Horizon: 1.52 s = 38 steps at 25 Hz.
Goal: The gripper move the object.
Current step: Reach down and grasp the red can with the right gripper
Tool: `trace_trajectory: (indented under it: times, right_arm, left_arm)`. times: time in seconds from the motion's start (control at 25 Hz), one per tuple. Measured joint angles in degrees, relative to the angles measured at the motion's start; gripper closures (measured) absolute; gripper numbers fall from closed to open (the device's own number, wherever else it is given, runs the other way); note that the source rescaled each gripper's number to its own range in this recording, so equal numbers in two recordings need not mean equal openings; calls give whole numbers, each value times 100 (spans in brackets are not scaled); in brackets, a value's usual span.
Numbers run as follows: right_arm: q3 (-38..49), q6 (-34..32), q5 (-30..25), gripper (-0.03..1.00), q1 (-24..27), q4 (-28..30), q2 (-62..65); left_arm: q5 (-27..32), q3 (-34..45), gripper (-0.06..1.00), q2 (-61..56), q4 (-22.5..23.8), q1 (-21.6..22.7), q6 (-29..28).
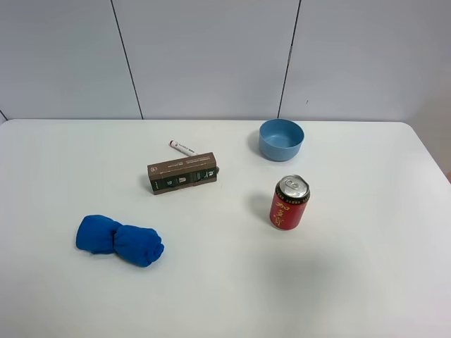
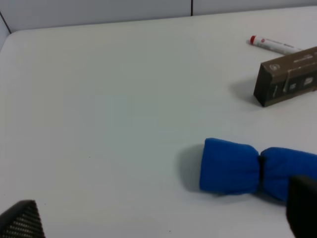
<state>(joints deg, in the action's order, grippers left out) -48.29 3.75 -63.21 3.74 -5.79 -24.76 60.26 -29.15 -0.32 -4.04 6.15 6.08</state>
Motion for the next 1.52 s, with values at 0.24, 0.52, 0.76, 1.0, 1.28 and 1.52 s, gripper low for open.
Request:
trace_trajectory:
  times: [0.24, 0.52, 0.76, 1.0, 1.28, 1.52]
  right_arm:
    - [-1599, -13, -610, 41, 0, -290, -1778]
    - [-3130, -57, -630, 41, 0, -936, -3507]
    - [-3478, 306, -630, 41, -76, -1180, -4465]
    - [-3478, 384, -649, 41, -1256, -555, -5170]
    - [-3478, -91, -666, 41, -2775, 334, -5998]
    - [-3490, -210, -660, 41, -3489, 744, -6716]
  left_arm:
    - [0, 0, -6, 0, 0, 0, 0]
    - [0, 0, -6, 0, 0, 0, 0]
    - [0, 0, -6, 0, 0, 0, 0]
    - [0, 0, -6, 0, -1, 0, 0]
    - [0, 0, -6, 0, -1, 0, 0]
    - [0, 0, -6, 0, -1, 0, 0]
